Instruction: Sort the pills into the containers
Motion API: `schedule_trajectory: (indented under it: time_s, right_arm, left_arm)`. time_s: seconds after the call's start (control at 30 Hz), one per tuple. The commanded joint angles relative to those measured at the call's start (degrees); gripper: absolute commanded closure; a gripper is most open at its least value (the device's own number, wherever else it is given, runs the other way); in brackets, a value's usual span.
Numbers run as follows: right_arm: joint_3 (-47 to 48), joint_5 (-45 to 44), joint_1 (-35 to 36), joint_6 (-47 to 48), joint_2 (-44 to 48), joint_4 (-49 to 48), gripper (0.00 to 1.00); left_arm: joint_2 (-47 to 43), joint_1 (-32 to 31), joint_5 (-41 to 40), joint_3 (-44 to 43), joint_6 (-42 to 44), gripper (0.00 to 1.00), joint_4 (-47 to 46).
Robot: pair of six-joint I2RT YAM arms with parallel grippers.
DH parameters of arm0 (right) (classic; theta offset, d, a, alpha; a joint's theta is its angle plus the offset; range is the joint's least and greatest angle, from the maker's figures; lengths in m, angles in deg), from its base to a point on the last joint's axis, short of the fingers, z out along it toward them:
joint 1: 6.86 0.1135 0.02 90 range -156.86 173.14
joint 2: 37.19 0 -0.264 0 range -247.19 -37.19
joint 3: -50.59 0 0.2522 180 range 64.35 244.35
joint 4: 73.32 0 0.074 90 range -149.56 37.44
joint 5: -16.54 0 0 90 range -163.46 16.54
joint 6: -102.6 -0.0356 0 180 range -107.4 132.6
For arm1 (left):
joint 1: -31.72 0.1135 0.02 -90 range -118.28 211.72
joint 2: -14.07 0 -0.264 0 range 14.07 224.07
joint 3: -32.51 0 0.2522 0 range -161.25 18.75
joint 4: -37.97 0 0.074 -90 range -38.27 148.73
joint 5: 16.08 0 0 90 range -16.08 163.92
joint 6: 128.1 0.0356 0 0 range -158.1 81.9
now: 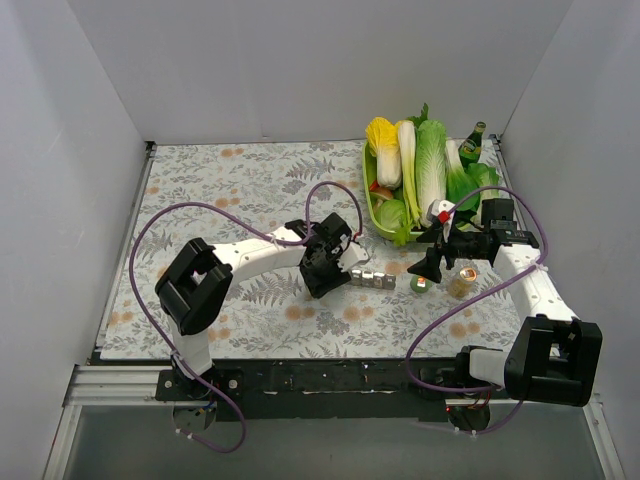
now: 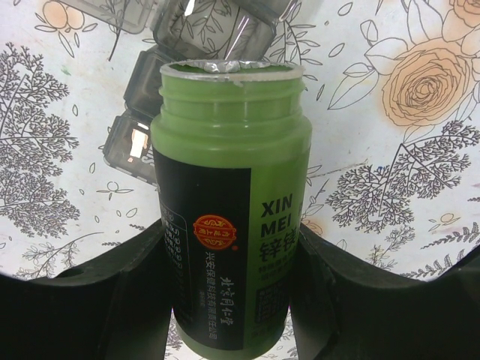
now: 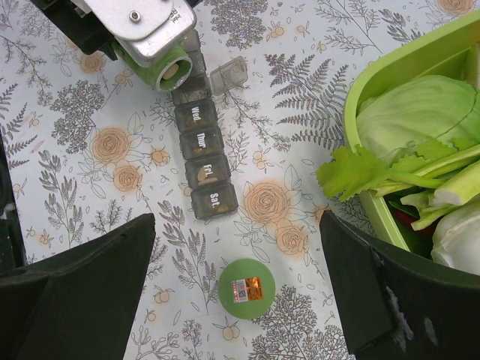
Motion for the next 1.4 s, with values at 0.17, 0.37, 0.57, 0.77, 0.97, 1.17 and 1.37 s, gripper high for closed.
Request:
schedule_trajectory:
  time_s: [0.17, 0.37, 0.57, 0.77, 0.97, 1.17, 1.37]
  right_arm:
    - [-0.57, 2.07, -0.43, -0.47, 0.96, -0.44, 0.02]
    - [-0.57, 2.25, -0.43, -0.55, 0.96, -0.44, 0.02]
    - [-0.57, 2.43, -0.69, -0.55, 0.96, -0.44, 0.02]
    - [-0.57, 2.60, -0.78, -0.55, 0.87, -0.27, 0.02]
    - [-0.75, 2.78, -0.86, -0.47, 0.78, -0.27, 0.02]
    - [-0.66, 2.95, -0.95, -0.47, 0.69, -0.27, 0.02]
    - [-0.75, 3.13, -1.04, -0.55, 0.78, -0.27, 0.02]
  left_arm:
    - [0.28, -0.89, -1.98, -3.15, -0.31, 1.00, 0.62]
    - [1.07, -1.42, -3.82, -4.11, -0.66, 1.00, 1.59]
    - [1.60, -2.12, -6.10, -4.73, -0.83, 1.00, 2.64]
    - [1.95, -2.30, -6.73, -5.43, -0.83, 1.00, 2.82]
    - [2.21, -2.47, -7.17, -6.40, -1.01, 1.00, 2.82]
    - [2.83, -2.56, -8.31, -7.80, -1.19, 1.00, 2.99]
    - [2.65, -2.73, -8.57, -7.98, -1.54, 1.00, 2.82]
